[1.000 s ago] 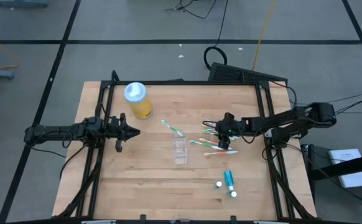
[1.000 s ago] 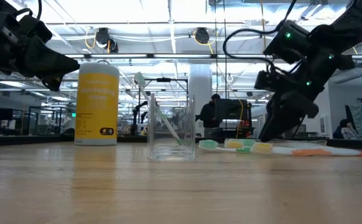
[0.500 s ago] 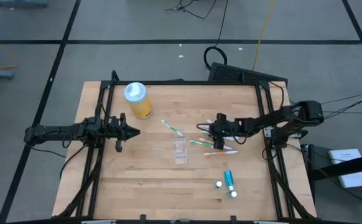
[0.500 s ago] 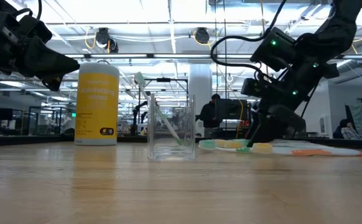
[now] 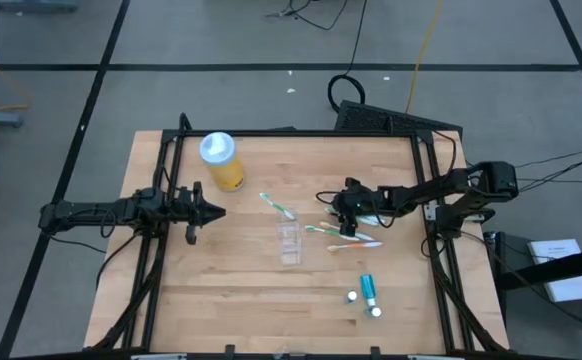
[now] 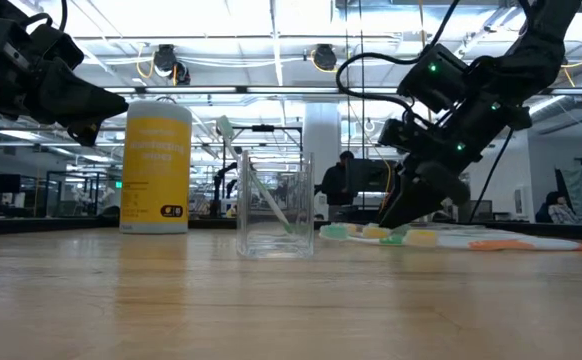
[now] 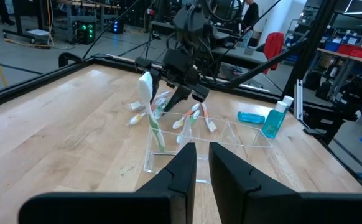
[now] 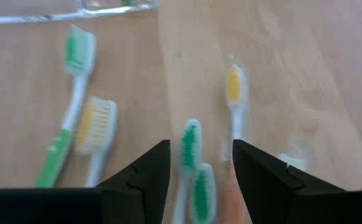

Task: Pick & Place toothbrushing station
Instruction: Put the green toothbrush into the transparent organizer

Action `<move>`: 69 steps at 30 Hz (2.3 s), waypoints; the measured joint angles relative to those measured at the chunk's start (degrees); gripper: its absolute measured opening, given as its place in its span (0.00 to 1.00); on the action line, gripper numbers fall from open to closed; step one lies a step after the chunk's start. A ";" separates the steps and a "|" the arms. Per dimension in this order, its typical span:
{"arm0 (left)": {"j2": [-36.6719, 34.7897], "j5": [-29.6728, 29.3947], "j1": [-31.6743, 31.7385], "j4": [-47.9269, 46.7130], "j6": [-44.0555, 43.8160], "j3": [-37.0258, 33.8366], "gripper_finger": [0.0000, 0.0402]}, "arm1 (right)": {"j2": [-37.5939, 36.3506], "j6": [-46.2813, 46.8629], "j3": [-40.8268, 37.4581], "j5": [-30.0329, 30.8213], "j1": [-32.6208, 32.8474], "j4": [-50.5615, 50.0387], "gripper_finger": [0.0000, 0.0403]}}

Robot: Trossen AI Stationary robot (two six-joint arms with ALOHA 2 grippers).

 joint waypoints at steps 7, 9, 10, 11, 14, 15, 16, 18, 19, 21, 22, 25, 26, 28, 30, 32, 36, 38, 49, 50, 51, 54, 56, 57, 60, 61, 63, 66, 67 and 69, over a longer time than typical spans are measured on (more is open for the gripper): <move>0.00 -0.02 0.02 0.00 0.01 0.00 0.12 | 0.00 0.34 0.00 -1.08 0.11 0.26 0.41; 0.00 0.00 0.00 0.00 0.01 0.00 0.12 | 0.00 0.34 0.04 -1.16 0.16 0.73 0.41; 0.00 0.00 0.00 0.00 -0.01 -0.01 0.12 | 0.00 0.33 0.20 -1.19 0.16 0.69 0.41; 0.00 0.00 0.02 0.00 0.00 0.00 0.12 | 0.01 0.31 0.39 -1.21 0.16 0.63 0.41; 0.00 0.00 0.02 0.00 -0.01 0.00 0.12 | 1.12 0.31 1.54 -1.26 0.16 0.87 0.41; 0.00 -0.02 -0.01 0.00 0.01 0.00 0.12 | 1.92 0.31 1.99 -1.52 0.16 0.90 0.41; 0.00 -0.02 0.01 0.00 0.01 0.00 0.12 | 2.84 0.31 2.39 -2.36 0.12 0.82 0.41; 0.00 -0.01 0.02 0.00 0.01 0.00 0.12 | 5.29 -0.34 3.34 -3.23 0.12 0.62 0.41; 0.00 -0.01 0.02 0.00 0.00 0.00 0.12 | 6.51 -0.86 3.76 -3.33 0.13 0.90 0.41; 0.00 -0.02 0.02 0.02 0.01 0.00 0.12 | 8.09 -1.19 4.31 -2.69 0.13 1.35 0.41; 0.00 0.02 0.02 -0.01 0.01 0.00 0.12 | 8.47 -1.22 4.41 -2.69 0.13 1.33 0.41; 0.00 -0.01 0.01 0.01 0.01 0.00 0.12 | 8.57 -1.20 4.39 -2.21 0.09 -0.24 0.41; 0.00 0.02 0.00 0.00 0.01 0.00 0.12 | 8.16 -1.04 4.39 -2.14 0.11 -1.08 0.41; 0.00 -0.01 0.01 0.02 0.01 0.00 0.12 | 6.69 -0.76 4.39 -2.02 0.05 -3.80 0.41; 0.00 0.00 -0.01 0.00 0.00 0.00 0.12 | 5.80 -0.73 4.28 -1.43 0.02 -5.77 0.41; 0.00 0.00 -0.01 0.00 0.01 -0.01 0.12 | 4.81 -0.73 4.35 -0.30 0.05 -8.01 0.41; 0.00 0.00 0.00 0.02 0.01 0.00 0.12 | 4.31 -0.21 4.31 0.06 0.05 -10.12 0.41; 0.00 0.01 0.01 0.01 0.01 0.00 0.12 | 4.31 1.17 4.28 -0.58 0.02 -10.28 0.41; 0.00 0.00 0.01 0.01 0.00 0.00 0.12 | 4.37 2.00 4.24 -1.68 0.05 -10.50 0.19; 0.00 0.00 0.00 0.01 0.01 0.00 0.12 | 4.36 2.02 4.24 -1.67 0.06 -10.46 0.17; 0.00 0.00 0.00 0.01 0.01 0.00 0.12 | 4.35 2.01 4.24 -1.66 0.05 -10.50 0.14; 0.00 0.00 0.01 0.00 0.01 0.00 0.12 | 4.35 1.89 4.22 -1.60 0.05 -10.45 0.10; 0.00 -0.02 0.02 0.02 0.01 0.00 0.12 | 4.35 1.84 4.21 -1.49 0.05 -10.40 0.10; 0.00 0.00 0.02 0.00 -0.01 0.00 0.12 | 4.35 1.84 4.19 -1.37 0.05 -10.32 0.11; 0.00 0.00 0.01 0.02 0.01 0.00 0.12 | 4.37 1.84 4.13 -1.27 0.05 -9.49 0.14; 0.00 0.00 0.01 0.01 0.00 0.00 0.12 | 4.18 1.82 4.11 -1.25 0.05 -9.15 0.14; 0.00 0.00 0.00 0.02 0.01 0.00 0.12 | 3.60 1.80 4.00 -1.06 0.05 -8.25 0.14; 0.00 0.00 0.01 0.01 0.00 -0.01 0.12 | 2.37 1.78 3.91 -0.60 -0.01 -7.23 0.12; 0.00 -0.02 -0.01 0.02 -0.01 0.00 0.12 | 1.74 1.78 3.87 -0.56 -0.05 -7.16 0.12; 0.00 0.00 0.02 0.01 0.00 0.00 0.12 | 0.99 1.82 3.94 -0.53 -0.06 -5.59 0.12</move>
